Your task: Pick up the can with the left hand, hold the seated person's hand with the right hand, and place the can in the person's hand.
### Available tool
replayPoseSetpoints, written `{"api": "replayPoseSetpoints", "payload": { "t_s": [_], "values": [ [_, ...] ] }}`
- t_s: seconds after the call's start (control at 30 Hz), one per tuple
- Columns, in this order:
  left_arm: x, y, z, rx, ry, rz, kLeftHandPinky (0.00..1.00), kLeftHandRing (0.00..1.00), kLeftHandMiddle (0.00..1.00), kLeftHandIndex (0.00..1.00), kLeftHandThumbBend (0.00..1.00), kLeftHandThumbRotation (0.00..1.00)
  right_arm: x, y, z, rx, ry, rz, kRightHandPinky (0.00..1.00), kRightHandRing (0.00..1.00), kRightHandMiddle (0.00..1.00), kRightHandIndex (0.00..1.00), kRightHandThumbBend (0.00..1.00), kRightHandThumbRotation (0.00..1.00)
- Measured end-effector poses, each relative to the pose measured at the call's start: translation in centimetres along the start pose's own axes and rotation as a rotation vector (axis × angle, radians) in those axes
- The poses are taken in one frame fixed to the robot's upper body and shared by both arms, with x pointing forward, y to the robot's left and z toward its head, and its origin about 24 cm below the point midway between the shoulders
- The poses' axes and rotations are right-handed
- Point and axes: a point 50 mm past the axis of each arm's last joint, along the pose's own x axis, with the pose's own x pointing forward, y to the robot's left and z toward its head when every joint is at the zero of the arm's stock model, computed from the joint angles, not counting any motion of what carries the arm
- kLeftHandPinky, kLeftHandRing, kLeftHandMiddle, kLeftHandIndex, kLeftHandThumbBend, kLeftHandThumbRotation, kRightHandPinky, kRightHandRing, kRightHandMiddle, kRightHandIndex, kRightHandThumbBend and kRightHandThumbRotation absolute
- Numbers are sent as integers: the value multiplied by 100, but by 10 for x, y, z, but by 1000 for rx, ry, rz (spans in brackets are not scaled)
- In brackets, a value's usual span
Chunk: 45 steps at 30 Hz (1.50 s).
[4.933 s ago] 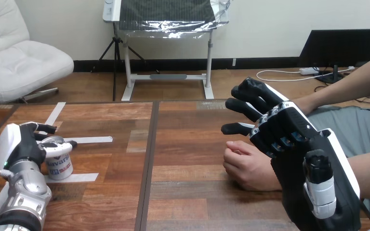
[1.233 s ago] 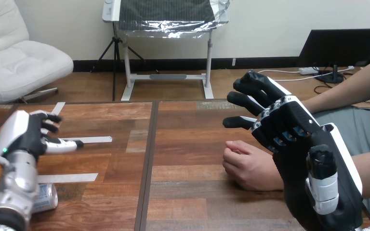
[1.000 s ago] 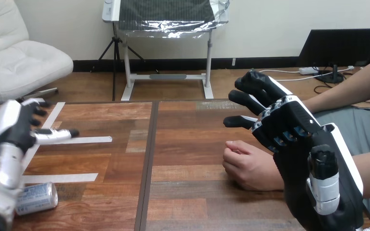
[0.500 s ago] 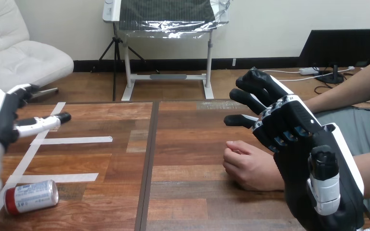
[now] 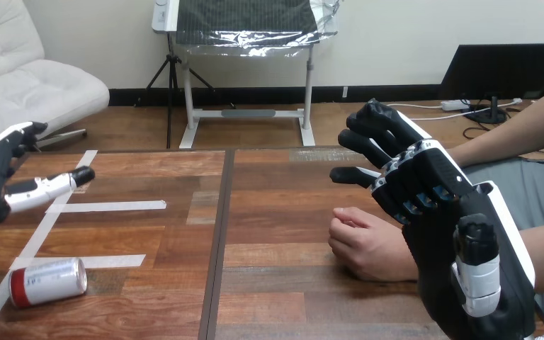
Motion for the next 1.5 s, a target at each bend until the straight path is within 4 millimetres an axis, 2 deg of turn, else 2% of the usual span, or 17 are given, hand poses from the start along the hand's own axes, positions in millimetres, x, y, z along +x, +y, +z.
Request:
{"api": "replayPoseSetpoints", "payload": {
  "t_s": [0.33, 0.73, 0.93, 1.17, 1.33, 1.43, 1.5],
  "values": [
    [-10, 1, 0, 5, -22, -66, 74, 84, 86, 85, 85, 56, 0, 0, 0, 2, -1, -1, 76, 87, 88, 87, 86, 84],
    [-11, 1, -1, 55, -20, -149, 74, 84, 84, 85, 91, 43, 0, -1, 0, 5, -2, -3, 76, 87, 88, 87, 86, 84],
    [-11, 1, -4, 84, -2, -195, 81, 87, 86, 87, 95, 37, 0, -1, 0, 3, -2, -5, 74, 87, 88, 86, 87, 84],
    [-8, -6, -9, 175, 23, -262, 90, 88, 89, 89, 95, 41, 0, -2, 1, 4, -4, -9, 73, 86, 87, 86, 88, 84],
    [-5, -15, -14, 254, 41, -319, 91, 88, 90, 88, 96, 42, -1, -2, 1, 1, -5, -11, 73, 86, 87, 86, 89, 85],
    [-3, -21, -18, 304, 54, -349, 91, 89, 90, 88, 95, 47, -1, -3, 2, -3, -6, -13, 72, 86, 87, 86, 91, 86],
    [-2, -25, -20, 341, 65, -370, 91, 89, 91, 88, 91, 53, -1, -4, 2, -5, -7, -14, 72, 86, 87, 86, 93, 86]
  ]
}}
